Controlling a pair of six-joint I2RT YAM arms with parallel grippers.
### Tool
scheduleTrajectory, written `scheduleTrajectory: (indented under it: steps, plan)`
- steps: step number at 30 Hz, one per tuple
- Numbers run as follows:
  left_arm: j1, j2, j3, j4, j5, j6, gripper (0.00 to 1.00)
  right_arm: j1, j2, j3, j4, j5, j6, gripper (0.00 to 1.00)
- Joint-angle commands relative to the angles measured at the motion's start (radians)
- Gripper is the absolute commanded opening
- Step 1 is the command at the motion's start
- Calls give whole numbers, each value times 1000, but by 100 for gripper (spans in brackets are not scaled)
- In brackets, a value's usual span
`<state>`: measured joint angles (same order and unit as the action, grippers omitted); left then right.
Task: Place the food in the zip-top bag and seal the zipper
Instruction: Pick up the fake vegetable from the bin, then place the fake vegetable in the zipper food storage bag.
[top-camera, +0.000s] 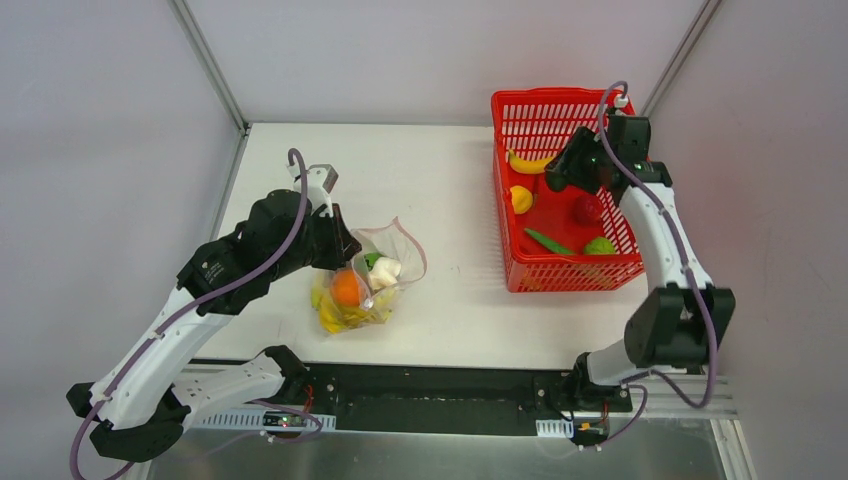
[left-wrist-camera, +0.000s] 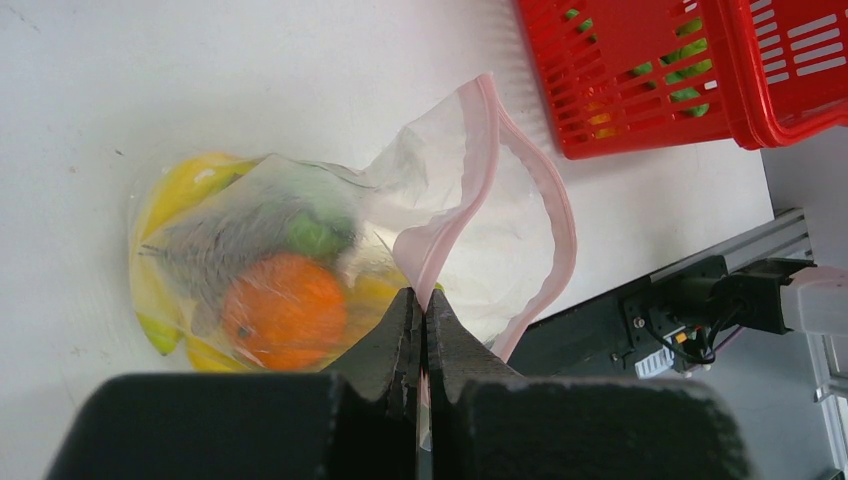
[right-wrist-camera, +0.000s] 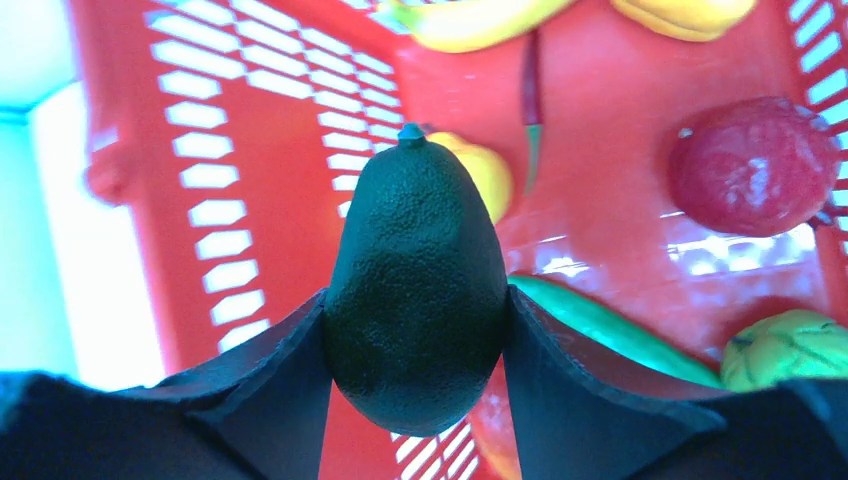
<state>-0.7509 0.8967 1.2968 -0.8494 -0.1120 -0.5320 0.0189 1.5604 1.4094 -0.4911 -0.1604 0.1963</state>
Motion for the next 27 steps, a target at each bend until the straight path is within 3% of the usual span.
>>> scheduleTrajectory:
  steps: [1, 8, 15, 20, 27]
  plan:
    - [8, -3, 12, 48, 23, -12, 0, 21, -202, -74, 49, -176, 42, 33]
    - [9, 7, 4, 76, 55, -23, 0, 119, -423, -239, 251, -549, 140, 33]
    - [9, 10, -1, 87, 68, -29, 0, 406, -470, -235, 250, -665, 68, 32]
    - [9, 19, 8, 96, 86, -33, 0, 621, -428, -162, 139, -569, -58, 32]
    - [9, 24, 15, 110, 130, -44, 0, 867, -311, -91, 122, -265, -146, 32]
